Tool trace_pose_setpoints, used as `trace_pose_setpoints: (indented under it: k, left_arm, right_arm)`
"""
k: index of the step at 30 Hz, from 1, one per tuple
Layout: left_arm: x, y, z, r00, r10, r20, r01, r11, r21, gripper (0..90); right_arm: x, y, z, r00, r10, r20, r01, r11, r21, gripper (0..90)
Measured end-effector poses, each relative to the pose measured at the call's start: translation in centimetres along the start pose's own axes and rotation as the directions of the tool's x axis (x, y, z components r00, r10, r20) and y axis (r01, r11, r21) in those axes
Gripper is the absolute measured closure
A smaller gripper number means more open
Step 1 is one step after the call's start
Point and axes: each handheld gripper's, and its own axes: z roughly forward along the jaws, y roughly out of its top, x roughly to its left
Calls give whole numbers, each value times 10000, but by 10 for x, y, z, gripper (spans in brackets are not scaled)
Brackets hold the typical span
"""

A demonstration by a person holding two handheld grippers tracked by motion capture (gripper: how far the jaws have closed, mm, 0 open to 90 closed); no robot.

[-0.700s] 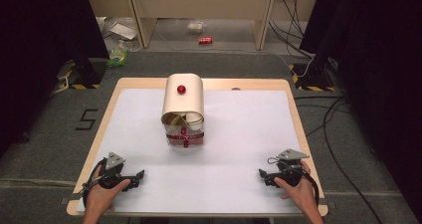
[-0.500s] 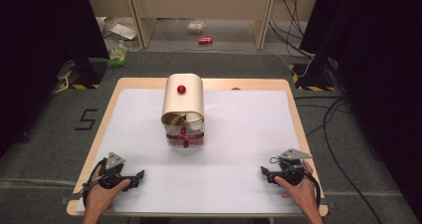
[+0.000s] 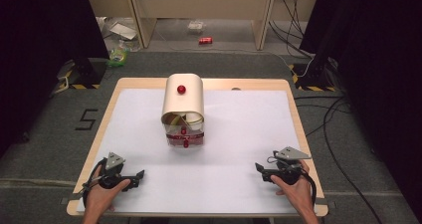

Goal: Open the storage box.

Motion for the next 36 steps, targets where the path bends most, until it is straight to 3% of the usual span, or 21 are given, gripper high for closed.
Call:
trace_pose_setpoints:
  k: [22,36]
  left_arm:
    - [0,0,0,10000,-9,17,9,10000,-5,75]
    - [0,0,0,10000,-17,21,17,10000,-10,75]
  right_arm:
    - [35,21,21,9942,-873,-631,855,9959,-313,197]
    - [54,37,30,9843,-1455,-1002,1383,9875,-751,232]
